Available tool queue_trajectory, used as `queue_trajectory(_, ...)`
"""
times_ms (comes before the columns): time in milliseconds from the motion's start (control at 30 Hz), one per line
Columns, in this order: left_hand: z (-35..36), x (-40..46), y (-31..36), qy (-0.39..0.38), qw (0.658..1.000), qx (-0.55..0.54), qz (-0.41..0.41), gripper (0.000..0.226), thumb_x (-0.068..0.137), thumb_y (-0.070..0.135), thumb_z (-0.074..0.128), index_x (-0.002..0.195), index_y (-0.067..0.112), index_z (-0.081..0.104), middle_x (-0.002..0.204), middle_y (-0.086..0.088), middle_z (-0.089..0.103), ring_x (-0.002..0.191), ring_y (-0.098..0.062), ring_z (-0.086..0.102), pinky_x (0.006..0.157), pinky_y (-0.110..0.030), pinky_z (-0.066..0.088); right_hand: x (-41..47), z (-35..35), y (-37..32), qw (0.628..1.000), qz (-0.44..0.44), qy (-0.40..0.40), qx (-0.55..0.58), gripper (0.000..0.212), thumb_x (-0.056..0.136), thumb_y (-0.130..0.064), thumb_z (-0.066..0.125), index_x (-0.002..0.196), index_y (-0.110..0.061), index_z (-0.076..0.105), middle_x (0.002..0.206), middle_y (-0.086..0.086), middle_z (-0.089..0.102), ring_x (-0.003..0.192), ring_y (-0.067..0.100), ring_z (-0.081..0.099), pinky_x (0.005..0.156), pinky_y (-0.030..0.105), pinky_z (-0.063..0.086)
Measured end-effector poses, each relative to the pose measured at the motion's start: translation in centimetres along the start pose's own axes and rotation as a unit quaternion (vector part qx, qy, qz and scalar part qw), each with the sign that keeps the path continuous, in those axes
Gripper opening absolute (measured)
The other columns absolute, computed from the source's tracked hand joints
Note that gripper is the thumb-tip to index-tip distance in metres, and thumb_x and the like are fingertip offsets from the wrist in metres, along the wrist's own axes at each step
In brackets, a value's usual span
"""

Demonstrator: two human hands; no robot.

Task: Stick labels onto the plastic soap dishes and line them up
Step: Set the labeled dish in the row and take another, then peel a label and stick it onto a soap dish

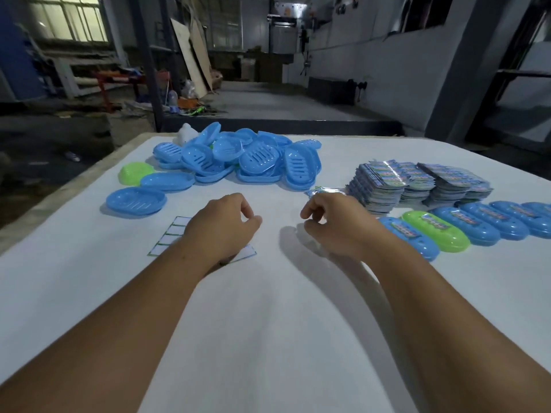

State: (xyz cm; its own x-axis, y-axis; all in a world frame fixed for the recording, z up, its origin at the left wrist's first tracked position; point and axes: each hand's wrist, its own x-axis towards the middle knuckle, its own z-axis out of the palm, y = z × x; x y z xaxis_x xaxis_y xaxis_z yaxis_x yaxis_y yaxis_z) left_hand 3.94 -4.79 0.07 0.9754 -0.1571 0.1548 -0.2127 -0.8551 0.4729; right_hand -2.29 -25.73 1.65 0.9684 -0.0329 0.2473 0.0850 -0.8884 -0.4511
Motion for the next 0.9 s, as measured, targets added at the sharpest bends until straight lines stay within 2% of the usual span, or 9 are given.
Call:
queue_trajectory(100,-1.1,0.6,-1.1,0.103,0.993,0.053,-0.011,0.016,0.092,0.046,0.056,0.091,0.03,0.059,0.093,0.003,0.066,0.086,-0.02,0.059,0.069,-0.033,0.042,0.3,1.1,-0.4,1.0,-0.021,-0.005,0.013,0.012,0.088,-0.018,0.062,0.091,-0.03,0.065,0.09,-0.011,0.068,0.071,0.0,0.053,0.063,0.016,0.039)
queue_trajectory(200,-2.8,1.5,-3.3,0.219,0.96,0.169,-0.035,0.021,0.096,0.032,0.05,0.103,0.019,0.065,0.103,-0.007,0.066,0.096,-0.03,0.06,0.071,-0.038,0.043,0.6,1.6,-0.3,0.999,-0.029,0.004,0.014,0.014,0.088,-0.019,0.063,0.085,-0.033,0.064,0.086,-0.011,0.069,0.067,-0.002,0.052,0.062,0.017,0.038)
queue_trajectory(267,-3.9,2.0,-5.0,0.206,0.949,0.224,-0.085,0.025,0.094,0.027,0.052,0.112,0.017,0.066,0.113,-0.01,0.064,0.108,-0.032,0.057,0.079,-0.041,0.044,0.7,1.7,-0.2,0.999,-0.035,0.008,0.012,0.016,0.088,-0.019,0.064,0.081,-0.034,0.063,0.082,-0.013,0.068,0.066,-0.003,0.052,0.06,0.014,0.035)
queue_trajectory(367,-4.5,2.2,-6.6,0.143,0.936,0.278,-0.161,0.031,0.092,0.028,0.054,0.121,0.018,0.061,0.125,-0.009,0.06,0.119,-0.03,0.051,0.092,-0.041,0.041,0.8,1.8,0.0,0.999,-0.039,0.007,0.012,0.02,0.088,-0.02,0.065,0.077,-0.036,0.061,0.08,-0.014,0.067,0.068,-0.002,0.054,0.062,0.019,0.038)
queue_trajectory(467,-4.5,2.2,-7.1,0.143,0.937,0.262,-0.18,0.029,0.09,0.024,0.057,0.118,0.018,0.059,0.122,-0.008,0.062,0.119,-0.029,0.053,0.094,-0.04,0.039,0.9,2.0,0.1,0.999,-0.04,0.007,0.003,0.022,0.088,-0.022,0.066,0.075,-0.038,0.059,0.079,-0.015,0.067,0.07,-0.001,0.054,0.062,0.021,0.038)
queue_trajectory(633,-4.9,2.3,-7.4,0.139,0.936,0.255,-0.198,0.032,0.088,0.019,0.062,0.119,0.021,0.058,0.118,-0.007,0.064,0.114,-0.027,0.057,0.092,-0.037,0.039,0.9,2.1,0.3,0.999,-0.044,0.013,0.007,0.022,0.088,-0.024,0.068,0.073,-0.039,0.059,0.076,-0.017,0.066,0.069,-0.002,0.055,0.062,0.017,0.036)
queue_trajectory(767,-4.8,2.3,-6.8,0.153,0.94,0.246,-0.178,0.024,0.092,0.021,0.06,0.116,0.021,0.06,0.111,-0.006,0.066,0.106,-0.027,0.061,0.088,-0.037,0.04,0.9,2.2,0.0,0.999,-0.043,0.012,0.012,0.022,0.088,-0.024,0.067,0.074,-0.039,0.059,0.078,-0.018,0.066,0.069,-0.004,0.055,0.06,0.013,0.034)
queue_trajectory(833,-4.9,2.4,-6.1,0.205,0.941,0.229,-0.139,0.018,0.096,0.023,0.058,0.113,0.021,0.063,0.104,-0.006,0.068,0.099,-0.027,0.063,0.084,-0.037,0.039,0.9,2.3,-0.1,0.999,-0.045,0.014,0.026,0.021,0.089,-0.023,0.066,0.077,-0.039,0.06,0.08,-0.017,0.067,0.07,-0.003,0.055,0.061,0.013,0.035)
queue_trajectory(900,-4.8,2.2,-5.4,0.29,0.94,0.17,-0.057,0.017,0.099,0.026,0.056,0.111,0.018,0.065,0.099,-0.004,0.069,0.091,-0.026,0.063,0.078,-0.036,0.039,0.7,2.5,-0.3,0.998,-0.043,0.019,0.043,0.016,0.09,-0.024,0.065,0.084,-0.038,0.062,0.081,-0.018,0.066,0.072,-0.002,0.056,0.064,0.015,0.037)
